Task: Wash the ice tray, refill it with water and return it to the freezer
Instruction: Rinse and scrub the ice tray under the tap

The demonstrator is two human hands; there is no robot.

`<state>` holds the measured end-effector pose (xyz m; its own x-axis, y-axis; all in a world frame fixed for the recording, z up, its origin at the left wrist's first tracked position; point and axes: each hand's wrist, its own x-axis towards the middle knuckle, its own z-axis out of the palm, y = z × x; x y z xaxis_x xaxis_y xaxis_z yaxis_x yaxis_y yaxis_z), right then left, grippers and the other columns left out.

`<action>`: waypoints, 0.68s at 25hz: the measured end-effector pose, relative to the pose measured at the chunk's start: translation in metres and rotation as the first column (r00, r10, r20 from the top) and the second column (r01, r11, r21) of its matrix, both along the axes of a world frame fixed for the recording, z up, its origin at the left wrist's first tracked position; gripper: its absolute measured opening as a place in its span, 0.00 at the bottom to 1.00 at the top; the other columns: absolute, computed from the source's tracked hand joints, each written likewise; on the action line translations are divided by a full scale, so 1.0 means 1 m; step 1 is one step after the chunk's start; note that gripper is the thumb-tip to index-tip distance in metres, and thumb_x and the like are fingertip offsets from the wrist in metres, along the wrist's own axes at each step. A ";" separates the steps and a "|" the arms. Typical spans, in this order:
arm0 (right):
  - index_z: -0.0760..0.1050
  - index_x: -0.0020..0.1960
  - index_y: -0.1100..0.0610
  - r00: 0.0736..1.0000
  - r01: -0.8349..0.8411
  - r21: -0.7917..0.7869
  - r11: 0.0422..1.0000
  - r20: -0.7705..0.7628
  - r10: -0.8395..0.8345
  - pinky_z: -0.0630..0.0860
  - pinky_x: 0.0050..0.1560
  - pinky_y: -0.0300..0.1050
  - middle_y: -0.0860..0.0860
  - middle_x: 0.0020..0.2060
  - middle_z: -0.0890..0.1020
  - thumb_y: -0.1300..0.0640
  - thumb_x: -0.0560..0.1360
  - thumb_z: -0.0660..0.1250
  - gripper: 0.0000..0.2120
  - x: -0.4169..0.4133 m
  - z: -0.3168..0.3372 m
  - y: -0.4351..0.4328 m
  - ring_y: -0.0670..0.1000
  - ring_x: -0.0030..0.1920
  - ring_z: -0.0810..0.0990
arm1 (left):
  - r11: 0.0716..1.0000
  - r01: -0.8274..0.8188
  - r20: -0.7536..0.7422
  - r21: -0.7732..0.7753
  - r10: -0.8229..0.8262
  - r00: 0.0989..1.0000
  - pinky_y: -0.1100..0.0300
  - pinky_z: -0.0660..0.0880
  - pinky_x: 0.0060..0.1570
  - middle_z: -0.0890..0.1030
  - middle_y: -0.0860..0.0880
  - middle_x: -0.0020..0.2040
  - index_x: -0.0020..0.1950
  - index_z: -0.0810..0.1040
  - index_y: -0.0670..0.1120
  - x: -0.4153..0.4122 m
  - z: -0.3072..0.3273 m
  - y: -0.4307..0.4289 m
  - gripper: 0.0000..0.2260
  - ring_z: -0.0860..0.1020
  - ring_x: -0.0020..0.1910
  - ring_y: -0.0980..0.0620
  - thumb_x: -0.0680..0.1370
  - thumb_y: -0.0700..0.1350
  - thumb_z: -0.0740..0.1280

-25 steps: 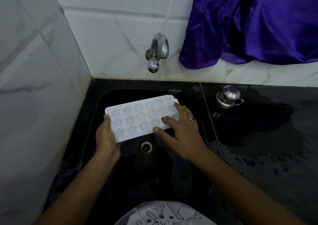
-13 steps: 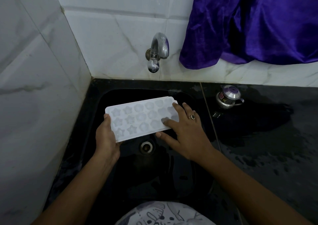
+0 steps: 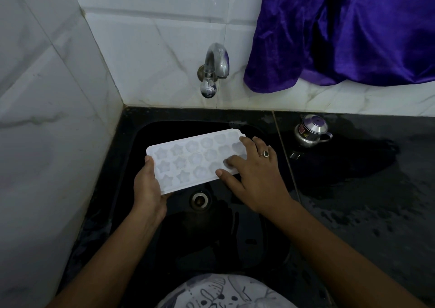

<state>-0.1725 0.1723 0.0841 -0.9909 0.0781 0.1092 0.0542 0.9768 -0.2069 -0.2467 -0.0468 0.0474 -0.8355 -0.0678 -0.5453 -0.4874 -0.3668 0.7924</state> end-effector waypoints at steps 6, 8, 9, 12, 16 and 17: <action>0.79 0.66 0.42 0.998 -0.063 -0.030 0.998 0.030 0.063 0.56 0.77 0.69 0.54 0.80 0.63 0.29 0.79 0.51 0.29 0.006 -0.005 0.004 0.61 0.81 0.55 | 1.000 -0.022 -0.005 -0.014 0.022 1.000 0.58 0.84 0.33 0.90 0.50 0.49 0.59 0.84 0.49 -0.001 0.001 -0.006 0.19 0.89 0.44 0.50 0.87 0.59 0.59; 0.81 0.62 0.44 1.000 -0.010 0.004 1.000 0.004 0.010 0.57 0.77 0.69 0.54 0.79 0.64 0.30 0.79 0.51 0.28 0.001 -0.002 0.001 0.61 0.80 0.57 | 1.000 -0.012 0.003 -0.005 0.012 1.000 0.57 0.84 0.34 0.90 0.50 0.50 0.60 0.84 0.49 0.002 0.001 -0.002 0.19 0.89 0.45 0.49 0.87 0.59 0.58; 0.81 0.62 0.44 1.000 0.009 0.017 1.000 0.004 -0.009 0.57 0.77 0.68 0.55 0.79 0.64 0.30 0.79 0.51 0.29 0.000 -0.001 -0.002 0.62 0.80 0.57 | 1.000 -0.008 0.005 0.001 0.008 1.000 0.57 0.84 0.34 0.90 0.49 0.50 0.60 0.84 0.49 0.003 0.001 0.000 0.19 0.89 0.45 0.49 0.87 0.59 0.58; 0.79 0.66 0.44 0.999 -0.043 -0.007 0.999 0.032 0.043 0.57 0.77 0.68 0.55 0.80 0.63 0.28 0.78 0.50 0.31 0.002 -0.004 -0.002 0.62 0.81 0.55 | 1.000 -0.018 -0.007 -0.004 0.018 1.000 0.58 0.83 0.33 0.90 0.50 0.49 0.59 0.84 0.49 0.000 0.004 -0.001 0.19 0.89 0.44 0.50 0.87 0.59 0.58; 0.81 0.62 0.45 0.999 -0.031 0.015 0.999 -0.018 0.032 0.61 0.74 0.68 0.55 0.77 0.67 0.30 0.80 0.52 0.28 0.001 -0.002 0.004 0.61 0.78 0.61 | 1.000 -0.008 -0.010 -0.004 0.008 1.000 0.58 0.84 0.34 0.90 0.50 0.49 0.59 0.84 0.49 0.000 0.004 -0.001 0.19 0.89 0.44 0.50 0.88 0.58 0.58; 0.81 0.62 0.46 1.000 -0.010 0.033 0.999 -0.015 0.010 0.61 0.74 0.68 0.56 0.77 0.66 0.30 0.80 0.51 0.28 0.000 -0.001 0.001 0.62 0.78 0.60 | 1.000 -0.003 -0.006 -0.003 0.003 1.000 0.58 0.84 0.34 0.90 0.50 0.49 0.59 0.84 0.49 0.001 0.004 0.001 0.19 0.89 0.44 0.50 0.88 0.58 0.58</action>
<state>-0.1726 0.1735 0.0827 -0.9898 0.0644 0.1268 0.0415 0.9835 -0.1758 -0.2460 -0.0459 0.0516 -0.8387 -0.0714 -0.5399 -0.4815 -0.3661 0.7963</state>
